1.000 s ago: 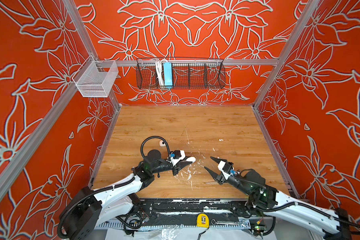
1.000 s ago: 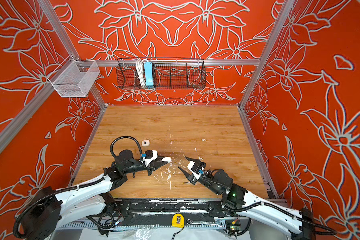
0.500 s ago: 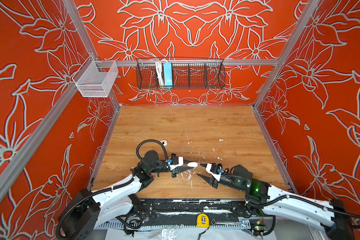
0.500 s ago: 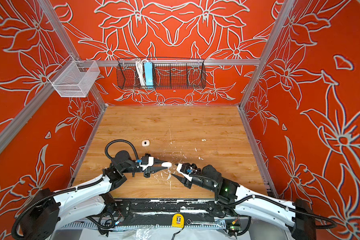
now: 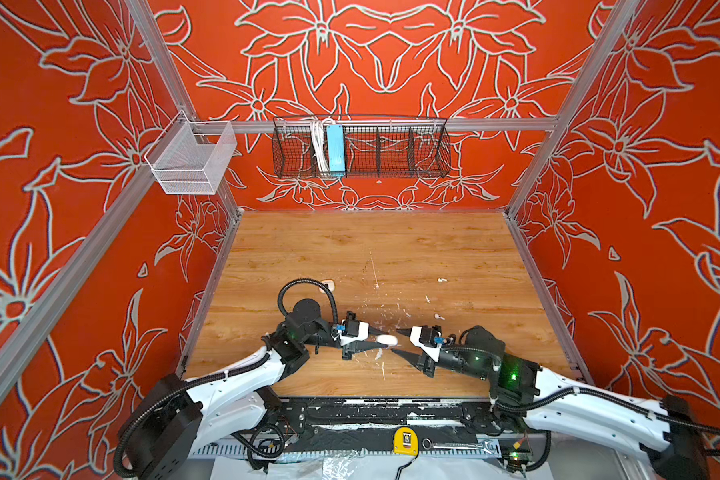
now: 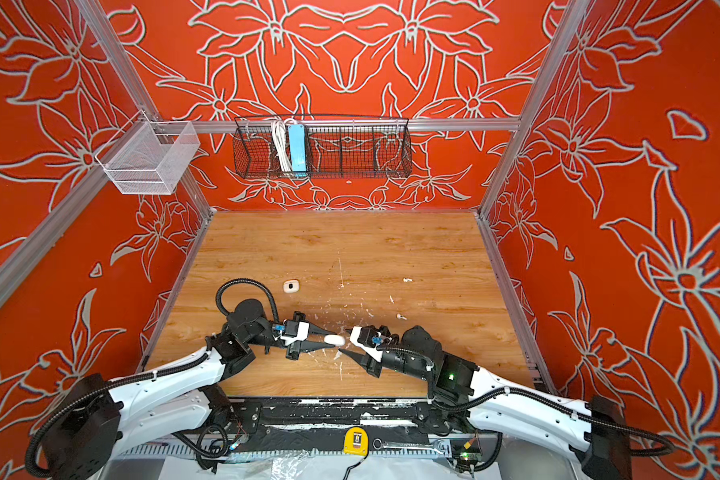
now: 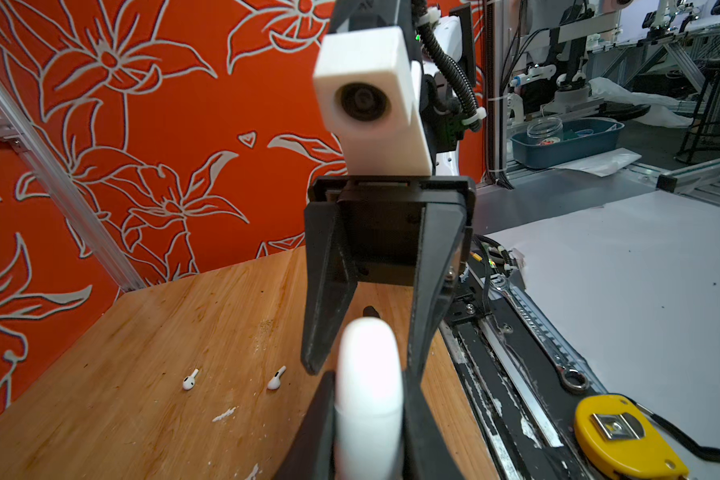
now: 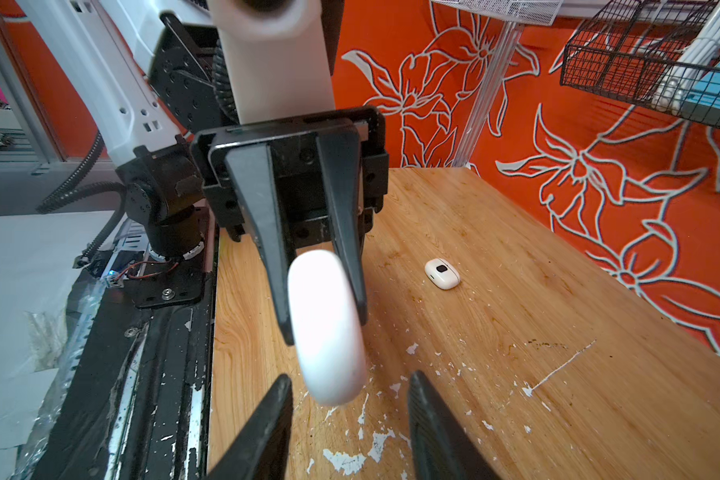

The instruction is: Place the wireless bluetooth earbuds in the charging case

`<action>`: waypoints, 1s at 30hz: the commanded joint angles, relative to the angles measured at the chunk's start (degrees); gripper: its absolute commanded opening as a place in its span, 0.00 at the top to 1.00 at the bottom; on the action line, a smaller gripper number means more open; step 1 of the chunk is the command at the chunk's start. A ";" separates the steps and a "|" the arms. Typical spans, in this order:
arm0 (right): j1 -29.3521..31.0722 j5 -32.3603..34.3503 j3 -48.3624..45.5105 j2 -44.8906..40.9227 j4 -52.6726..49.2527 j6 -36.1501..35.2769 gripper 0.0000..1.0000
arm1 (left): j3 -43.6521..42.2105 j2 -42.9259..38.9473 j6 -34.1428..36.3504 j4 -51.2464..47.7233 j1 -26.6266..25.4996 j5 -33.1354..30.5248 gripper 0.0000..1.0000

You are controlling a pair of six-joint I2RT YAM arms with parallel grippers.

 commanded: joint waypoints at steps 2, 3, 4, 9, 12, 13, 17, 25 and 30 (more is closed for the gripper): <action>0.07 -1.96 2.25 1.20 1.49 0.80 0.59 | 2.35 0.30 2.47 -2.79 -0.62 2.03 1.00; 0.06 -2.23 2.37 1.51 1.71 0.93 0.60 | 2.52 0.33 2.70 -3.27 -0.63 2.03 1.00; 0.07 -2.58 2.53 1.73 1.80 1.05 0.61 | 2.62 0.46 2.87 -3.58 -0.63 2.02 1.00; 0.07 -3.50 2.98 2.46 2.15 1.59 0.68 | 3.37 1.18 3.13 -4.66 -0.72 1.97 1.00; 0.07 -3.54 2.71 2.43 2.67 1.63 0.76 | 3.68 1.22 3.50 -5.57 -0.81 1.90 1.00; 0.07 -3.29 2.67 2.36 2.84 1.63 0.78 | 3.68 1.25 3.59 -5.70 -0.78 1.87 1.00; 0.07 -2.68 2.40 2.04 3.03 1.76 0.87 | 3.77 1.21 3.61 -6.08 -0.81 1.93 1.00; 0.07 0.24 1.37 1.77 5.01 2.80 0.94 | 3.38 0.96 2.14 -5.28 -0.81 0.15 0.72; 0.03 3.11 0.24 -0.35 5.41 3.26 0.99 | 1.72 0.26 1.50 -2.99 -0.81 -3.19 0.65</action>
